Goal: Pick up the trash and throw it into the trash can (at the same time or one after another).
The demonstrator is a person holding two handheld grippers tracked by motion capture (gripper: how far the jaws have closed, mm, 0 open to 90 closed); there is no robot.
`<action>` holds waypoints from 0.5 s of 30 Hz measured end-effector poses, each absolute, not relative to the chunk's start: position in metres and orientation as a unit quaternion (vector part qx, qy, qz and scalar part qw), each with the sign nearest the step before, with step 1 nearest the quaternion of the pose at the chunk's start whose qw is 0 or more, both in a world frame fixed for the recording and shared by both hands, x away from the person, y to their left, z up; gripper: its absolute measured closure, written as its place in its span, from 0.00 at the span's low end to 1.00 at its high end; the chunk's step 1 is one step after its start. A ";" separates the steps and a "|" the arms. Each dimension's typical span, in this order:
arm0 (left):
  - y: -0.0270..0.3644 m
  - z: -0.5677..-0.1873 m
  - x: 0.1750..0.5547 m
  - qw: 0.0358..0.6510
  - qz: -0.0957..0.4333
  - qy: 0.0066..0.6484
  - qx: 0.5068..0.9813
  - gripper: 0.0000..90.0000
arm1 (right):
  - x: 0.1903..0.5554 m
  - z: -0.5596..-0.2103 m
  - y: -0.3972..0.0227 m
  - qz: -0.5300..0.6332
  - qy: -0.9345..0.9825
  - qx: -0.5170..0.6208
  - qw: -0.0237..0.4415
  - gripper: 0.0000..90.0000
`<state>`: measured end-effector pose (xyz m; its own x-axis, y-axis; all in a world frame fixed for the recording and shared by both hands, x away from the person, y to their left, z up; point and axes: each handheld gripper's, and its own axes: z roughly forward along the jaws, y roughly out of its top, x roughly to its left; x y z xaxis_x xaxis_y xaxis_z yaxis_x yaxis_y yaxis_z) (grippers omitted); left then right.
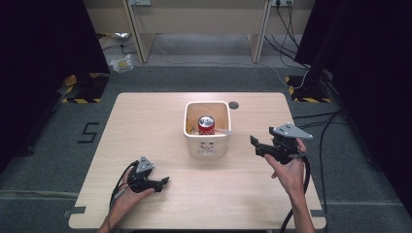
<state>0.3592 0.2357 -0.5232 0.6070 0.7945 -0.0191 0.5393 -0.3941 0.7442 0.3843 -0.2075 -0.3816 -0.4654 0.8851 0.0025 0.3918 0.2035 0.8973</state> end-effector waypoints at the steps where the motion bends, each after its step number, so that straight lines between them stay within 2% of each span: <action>1: 0.236 -0.523 0.359 0.369 0.173 0.408 0.817 0.16 | 0.382 -0.385 -0.210 0.449 0.727 0.441 0.273 0.26; 15: 0.236 -0.523 0.359 0.370 0.172 0.409 0.816 0.16 | 0.367 -0.411 -0.220 0.458 0.718 0.454 0.263 0.25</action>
<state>0.3591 0.2356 -0.5232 0.6064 0.7949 -0.0211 0.5404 -0.3924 0.7444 0.3675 -0.2200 -0.4106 -0.4500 0.8922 0.0384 0.4108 0.1686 0.8960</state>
